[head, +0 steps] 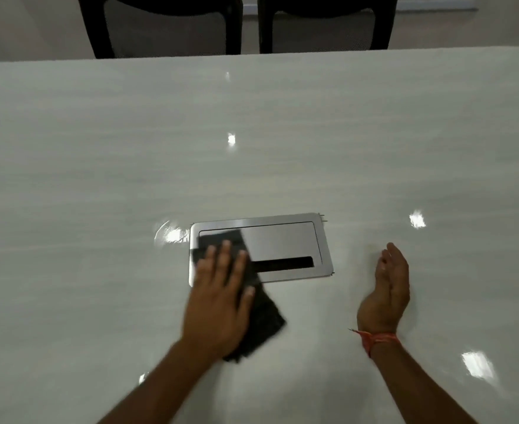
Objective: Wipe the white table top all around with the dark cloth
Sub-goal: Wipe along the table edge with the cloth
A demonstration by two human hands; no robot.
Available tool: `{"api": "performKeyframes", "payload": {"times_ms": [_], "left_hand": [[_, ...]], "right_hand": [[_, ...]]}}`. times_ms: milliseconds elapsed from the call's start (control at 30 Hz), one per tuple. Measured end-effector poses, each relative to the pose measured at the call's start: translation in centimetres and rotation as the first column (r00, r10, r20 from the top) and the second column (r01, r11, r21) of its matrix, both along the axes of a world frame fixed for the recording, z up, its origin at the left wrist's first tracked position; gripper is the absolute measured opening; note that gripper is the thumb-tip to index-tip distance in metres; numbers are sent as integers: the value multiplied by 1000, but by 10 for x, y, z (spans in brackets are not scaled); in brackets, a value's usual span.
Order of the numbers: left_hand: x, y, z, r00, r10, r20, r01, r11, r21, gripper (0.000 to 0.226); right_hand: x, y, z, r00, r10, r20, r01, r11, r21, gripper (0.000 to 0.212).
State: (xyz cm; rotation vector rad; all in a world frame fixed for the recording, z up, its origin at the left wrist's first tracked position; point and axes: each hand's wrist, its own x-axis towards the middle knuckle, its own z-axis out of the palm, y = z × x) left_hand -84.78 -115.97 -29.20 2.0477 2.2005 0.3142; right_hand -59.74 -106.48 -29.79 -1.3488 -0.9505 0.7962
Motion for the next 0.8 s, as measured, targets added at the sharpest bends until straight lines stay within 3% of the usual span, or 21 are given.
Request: {"api": "performKeyframes", "payload": {"times_ms": [133,300,400,600,800], "left_hand": [[-27,53,3,992,123,-9,-123,991,-43,66],[107,143,1,978,-205,36,207,978,-38,70],[150,129,2,946,-324,18,325,945,-42,62],[84,34,5,967,-254,8,253,964,-81,62],[107,106,4,967,-256,-5,255,965,-63,66]], "right_hand": [[-5,1,0,1000,17,19,-17,999,35,44],[-2,-1,-1,1000,7,-26,-6,1000,30,43],[5,0,0,992,-15,-129,14,1000,-4,47],[3,-3,7,987,-26,-159,20,999,-35,35],[1,0,6,994,25,-107,-26,1000,-13,44]]}}
